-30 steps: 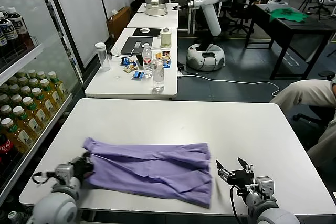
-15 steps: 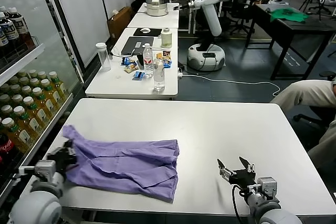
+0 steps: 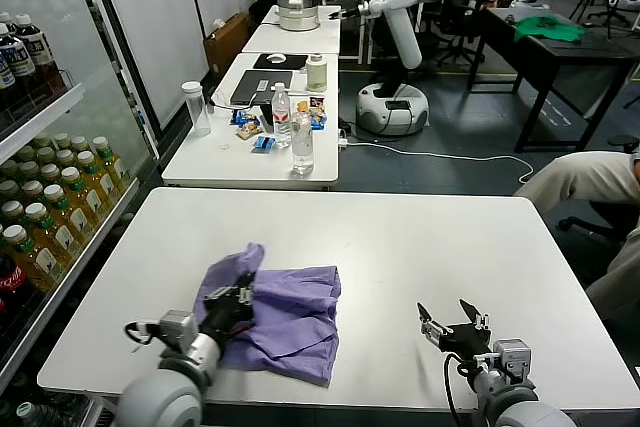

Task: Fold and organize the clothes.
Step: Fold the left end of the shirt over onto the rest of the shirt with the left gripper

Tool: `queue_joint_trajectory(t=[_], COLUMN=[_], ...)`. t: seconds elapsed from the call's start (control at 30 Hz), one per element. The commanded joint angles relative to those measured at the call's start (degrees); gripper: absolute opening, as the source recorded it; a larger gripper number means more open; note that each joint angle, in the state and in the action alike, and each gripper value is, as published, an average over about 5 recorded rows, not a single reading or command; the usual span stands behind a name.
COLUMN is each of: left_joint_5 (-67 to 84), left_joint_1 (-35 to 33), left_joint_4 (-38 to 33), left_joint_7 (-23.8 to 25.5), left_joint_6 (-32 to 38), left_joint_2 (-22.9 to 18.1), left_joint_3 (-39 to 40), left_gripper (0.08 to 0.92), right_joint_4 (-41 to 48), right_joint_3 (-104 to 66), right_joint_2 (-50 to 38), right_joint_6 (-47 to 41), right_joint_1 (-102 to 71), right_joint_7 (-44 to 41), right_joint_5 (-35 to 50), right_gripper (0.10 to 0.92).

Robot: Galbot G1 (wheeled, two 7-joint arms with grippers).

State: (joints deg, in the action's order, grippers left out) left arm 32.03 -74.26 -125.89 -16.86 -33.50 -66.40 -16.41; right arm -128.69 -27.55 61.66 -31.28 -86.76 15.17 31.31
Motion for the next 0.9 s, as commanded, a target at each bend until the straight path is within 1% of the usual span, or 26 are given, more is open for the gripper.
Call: queue_joint_trajectory(t=[0.03,0.3,0.4,0.47,0.53,0.6,0.7,0.8,0.83,0.9], left_joint_5=[1.17,3.95,7.04,7.92,8.15,7.92,4.35,-1.51,-2.91,-3.97], left_joint_1=[6.50,7.21,7.42,7.69,7.58,6.73,2.47,-3.45,-5.12,-7.32], left_joint_4=[5.62,5.89,3.89,2.36,0.43,-1.83,-2.36,2.49,4.67,8.26], left_joint_7=[-1.14,-2.28,-2.61,-2.52,-2.51,-2.49,-1.94,-1.26,-1.38,-2.07], left_joint_6=[-0.06,-0.06,0.03,0.10,0.15,0.29,1.63,3.18,3.37,3.41], left_joint_2=[-6.85,-8.10,-8.50,-8.74,-8.15,-6.24,-1.25,3.53,4.48,5.01], left_joint_3=[10.95,14.06,14.33,13.38,10.90,7.08,-1.72,-10.35,-12.35,-13.55], left_gripper=[0.108,0.112,0.156,0.211,0.271,0.323,0.418,0.513,0.539,0.600], right_joint_4=[0.02,0.41,0.66,0.78,0.80,0.81,0.91,1.27,1.50,1.99], right_joint_3=[-0.40,-0.76,-0.46,-0.06,0.37,0.75,1.34,1.98,2.20,2.71], right_joint_2=[0.13,0.11,0.24,0.39,0.48,0.48,0.39,0.31,0.36,0.58], right_joint_6=[-0.01,-0.01,-0.01,-0.02,-0.04,-0.05,-0.05,0.01,0.05,0.14], right_joint_1=[-0.24,-0.25,0.03,0.28,0.61,0.97,1.62,2.42,2.72,3.28], right_joint_7=[0.06,0.06,0.06,0.07,0.08,0.08,-0.01,-0.17,-0.22,-0.30], right_joint_5=[-0.06,-0.01,-0.02,-0.04,-0.06,-0.05,0.05,0.20,0.22,0.22], right_gripper=[0.823,0.823,0.823,0.823,0.823,0.823,0.823,0.823,0.823,0.823])
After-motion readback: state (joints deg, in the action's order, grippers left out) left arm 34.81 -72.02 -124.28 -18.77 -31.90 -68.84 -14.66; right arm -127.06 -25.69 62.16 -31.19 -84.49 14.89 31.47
